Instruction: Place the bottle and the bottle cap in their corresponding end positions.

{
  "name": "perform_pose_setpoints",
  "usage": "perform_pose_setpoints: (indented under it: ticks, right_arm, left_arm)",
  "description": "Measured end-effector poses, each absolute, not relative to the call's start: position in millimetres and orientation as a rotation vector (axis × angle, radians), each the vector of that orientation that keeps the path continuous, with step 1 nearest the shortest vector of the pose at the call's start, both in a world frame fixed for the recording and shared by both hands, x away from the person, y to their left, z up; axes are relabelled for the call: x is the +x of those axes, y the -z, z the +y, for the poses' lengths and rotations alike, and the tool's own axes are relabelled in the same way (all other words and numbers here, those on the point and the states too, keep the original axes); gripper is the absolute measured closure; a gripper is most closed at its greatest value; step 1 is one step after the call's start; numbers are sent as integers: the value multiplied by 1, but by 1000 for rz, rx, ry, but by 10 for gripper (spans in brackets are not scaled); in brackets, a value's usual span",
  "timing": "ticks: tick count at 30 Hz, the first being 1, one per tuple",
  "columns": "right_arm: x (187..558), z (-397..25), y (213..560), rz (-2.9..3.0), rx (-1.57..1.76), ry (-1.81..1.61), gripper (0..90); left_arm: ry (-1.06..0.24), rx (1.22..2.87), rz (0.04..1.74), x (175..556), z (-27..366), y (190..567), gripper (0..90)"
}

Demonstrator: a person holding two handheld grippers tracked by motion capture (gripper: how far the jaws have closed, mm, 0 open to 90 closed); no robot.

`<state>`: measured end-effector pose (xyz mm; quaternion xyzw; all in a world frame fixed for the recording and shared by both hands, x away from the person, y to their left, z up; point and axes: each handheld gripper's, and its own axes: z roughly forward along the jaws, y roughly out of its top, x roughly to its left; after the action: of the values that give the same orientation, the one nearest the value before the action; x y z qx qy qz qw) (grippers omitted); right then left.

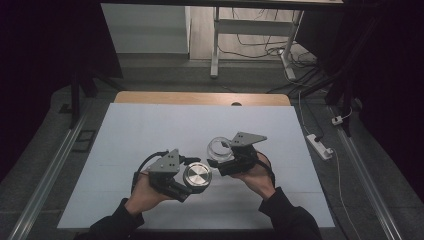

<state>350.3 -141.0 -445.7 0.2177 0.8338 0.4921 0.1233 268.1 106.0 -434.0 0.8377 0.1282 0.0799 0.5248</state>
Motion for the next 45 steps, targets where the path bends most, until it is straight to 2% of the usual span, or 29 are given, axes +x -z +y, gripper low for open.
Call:
perform_pose_setpoints:
  ticks: [18, 45]
  right_arm:
    - [377, -126, 454, 2405, 678, -1414, 145]
    - [421, -105, 473, 2343, 728, -1366, 144]
  left_arm:
    - [-182, 2088, 308, 277, 88, 476, 201]
    - [-167, 2226, 328, 296, 64, 516, 200]
